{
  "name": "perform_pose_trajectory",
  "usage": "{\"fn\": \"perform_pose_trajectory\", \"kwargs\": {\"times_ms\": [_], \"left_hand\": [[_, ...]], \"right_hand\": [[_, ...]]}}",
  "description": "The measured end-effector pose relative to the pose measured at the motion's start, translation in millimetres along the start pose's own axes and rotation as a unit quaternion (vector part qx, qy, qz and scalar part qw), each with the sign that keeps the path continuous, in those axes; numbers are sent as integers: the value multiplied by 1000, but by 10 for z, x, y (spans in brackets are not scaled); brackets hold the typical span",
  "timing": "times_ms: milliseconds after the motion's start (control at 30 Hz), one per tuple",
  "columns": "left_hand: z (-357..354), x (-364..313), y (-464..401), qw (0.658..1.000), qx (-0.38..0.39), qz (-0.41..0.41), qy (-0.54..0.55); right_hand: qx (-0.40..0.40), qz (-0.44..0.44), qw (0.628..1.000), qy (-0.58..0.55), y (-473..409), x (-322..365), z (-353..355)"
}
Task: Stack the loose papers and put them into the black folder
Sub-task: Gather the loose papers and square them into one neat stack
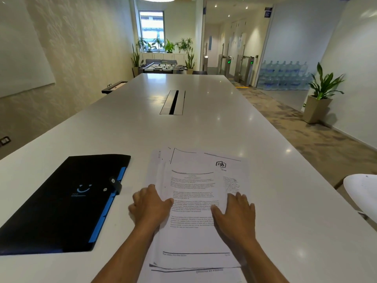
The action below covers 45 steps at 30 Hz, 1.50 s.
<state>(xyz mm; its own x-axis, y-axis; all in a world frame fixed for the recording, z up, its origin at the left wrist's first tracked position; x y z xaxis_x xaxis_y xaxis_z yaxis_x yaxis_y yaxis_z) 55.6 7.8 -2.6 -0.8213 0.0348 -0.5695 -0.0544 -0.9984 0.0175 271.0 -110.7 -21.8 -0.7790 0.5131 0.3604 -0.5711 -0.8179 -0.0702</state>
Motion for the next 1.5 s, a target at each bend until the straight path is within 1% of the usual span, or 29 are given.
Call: {"fn": "perform_pose_trajectory", "kwargs": {"times_ms": [33,67,133,233,400,567,700,800,867,933,967,1033,1100,1167,1200,1233,1300,1367,1500], "left_hand": [[5,13,-1,999,-8,-3,-31],[-2,33,-6,999,-6,-1,-36],[-28,67,-37,1000,10,0,-19],[12,56,-77,998,22,3,51],[124,25,-166,985,43,19,168],[197,75,-260,953,74,67,286],[233,123,-339,927,100,96,347],[237,179,-429,907,121,132,380],[218,219,-482,894,141,141,401],[157,229,-499,891,159,135,403],[140,220,-494,901,158,125,385],[139,192,-484,929,131,109,328],[120,195,-517,939,113,99,310],[95,186,-532,928,134,96,335],[74,169,-528,912,160,99,363],[47,139,-508,889,190,102,403],[-5,83,-484,851,234,100,458],[-51,52,-473,848,240,85,465],[-122,-9,-473,860,221,38,459]], "right_hand": [[2,2,1000,-2,1,0,-13],[4,4,1000,-6,-3,2,-22],[6,5,1000,-20,-6,-2,-33],[2,18,999,-37,-7,22,-46],[10,37,997,-60,-17,101,-75],[17,57,995,-80,-47,206,-77],[29,66,992,-104,-64,266,-68],[19,77,989,-129,-49,296,-21],[10,77,986,-145,-39,316,17],[12,76,985,-154,-37,338,21],[13,71,985,-159,-38,341,14],[2,44,984,-173,-31,327,6],[-23,13,977,-214,-14,299,29],[-30,-22,961,-275,-21,268,56],[-25,-39,952,-302,-35,253,66],[-16,-50,945,-324,-50,245,74],[3,-50,938,-343,-105,246,92],[20,-37,942,-333,-148,250,96],[38,-15,947,-319,-198,225,53]]}}
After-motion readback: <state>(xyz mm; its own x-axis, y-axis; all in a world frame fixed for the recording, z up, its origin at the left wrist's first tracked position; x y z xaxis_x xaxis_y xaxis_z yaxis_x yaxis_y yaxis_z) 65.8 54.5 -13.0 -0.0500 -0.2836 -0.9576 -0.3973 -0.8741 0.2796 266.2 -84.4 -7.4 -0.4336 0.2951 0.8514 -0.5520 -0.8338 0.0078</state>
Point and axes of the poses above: each hand's wrist, its own y-axis away from the middle knuckle, its own z-axis out of the back of the hand, x = y × z, the point moved 5 cm from there along -y, towards the middle knuckle, and after that the axes turned 4 degrees about y, right-handed, at the moved point
